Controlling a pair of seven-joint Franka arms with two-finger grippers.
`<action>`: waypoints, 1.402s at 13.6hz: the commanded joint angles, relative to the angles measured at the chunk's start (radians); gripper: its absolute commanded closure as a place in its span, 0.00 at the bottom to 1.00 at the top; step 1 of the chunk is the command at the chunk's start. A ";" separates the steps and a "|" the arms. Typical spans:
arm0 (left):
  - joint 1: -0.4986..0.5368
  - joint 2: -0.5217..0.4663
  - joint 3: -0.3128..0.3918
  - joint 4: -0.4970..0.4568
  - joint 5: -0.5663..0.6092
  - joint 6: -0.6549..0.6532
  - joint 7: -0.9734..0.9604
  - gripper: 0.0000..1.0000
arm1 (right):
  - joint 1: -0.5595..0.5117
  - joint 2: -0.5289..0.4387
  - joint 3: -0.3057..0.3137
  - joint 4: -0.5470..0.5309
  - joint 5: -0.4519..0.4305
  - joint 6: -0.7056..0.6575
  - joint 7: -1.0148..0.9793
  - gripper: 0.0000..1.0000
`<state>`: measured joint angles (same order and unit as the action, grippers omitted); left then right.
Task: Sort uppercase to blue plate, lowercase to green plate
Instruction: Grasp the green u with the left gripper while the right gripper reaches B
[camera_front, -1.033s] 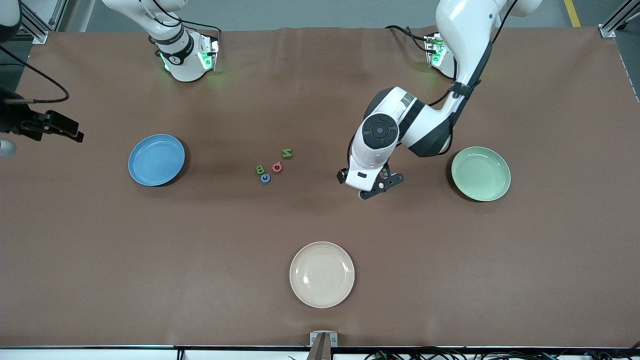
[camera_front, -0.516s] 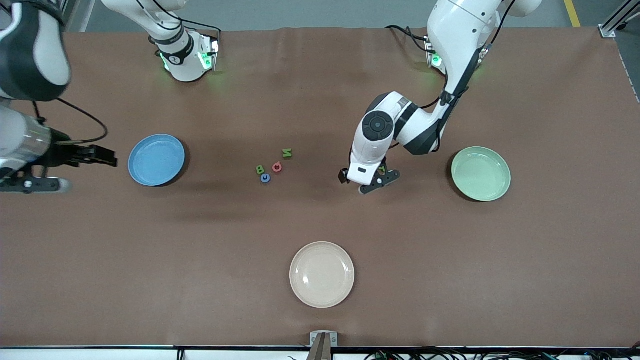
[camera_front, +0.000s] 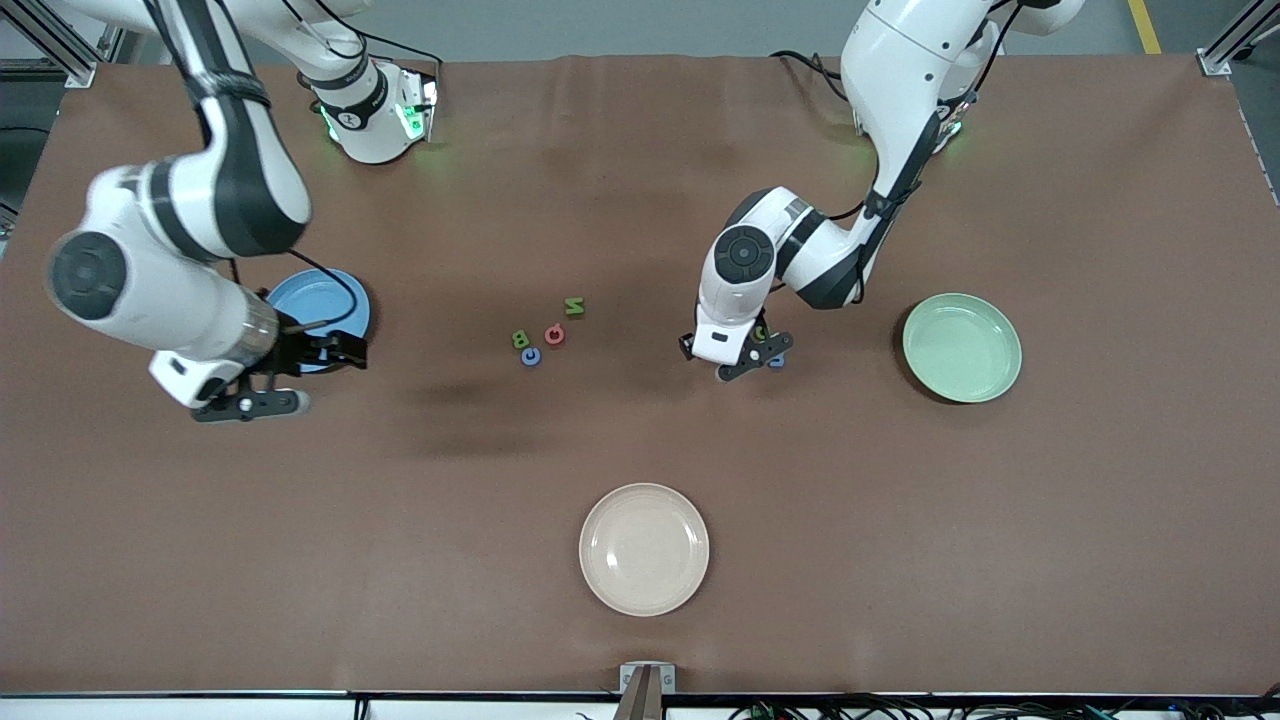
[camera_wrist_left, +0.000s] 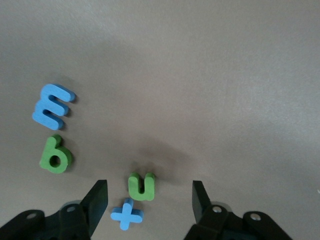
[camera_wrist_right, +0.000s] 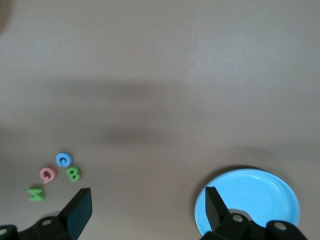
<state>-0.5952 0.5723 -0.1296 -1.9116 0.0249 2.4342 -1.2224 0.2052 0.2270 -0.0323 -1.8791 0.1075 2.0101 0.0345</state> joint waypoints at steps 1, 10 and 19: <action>-0.009 0.009 0.008 -0.003 0.021 0.025 -0.026 0.30 | 0.052 -0.006 -0.008 -0.099 0.020 0.117 0.031 0.00; -0.023 0.029 0.008 -0.012 0.023 0.026 -0.025 0.45 | 0.258 0.106 -0.011 -0.233 0.018 0.381 0.189 0.02; -0.018 0.021 0.008 -0.023 0.024 0.039 -0.020 0.76 | 0.384 0.167 -0.009 -0.356 0.018 0.614 0.284 0.20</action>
<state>-0.6108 0.6036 -0.1286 -1.9137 0.0254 2.4659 -1.2233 0.5620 0.3661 -0.0313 -2.2316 0.1114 2.5774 0.2895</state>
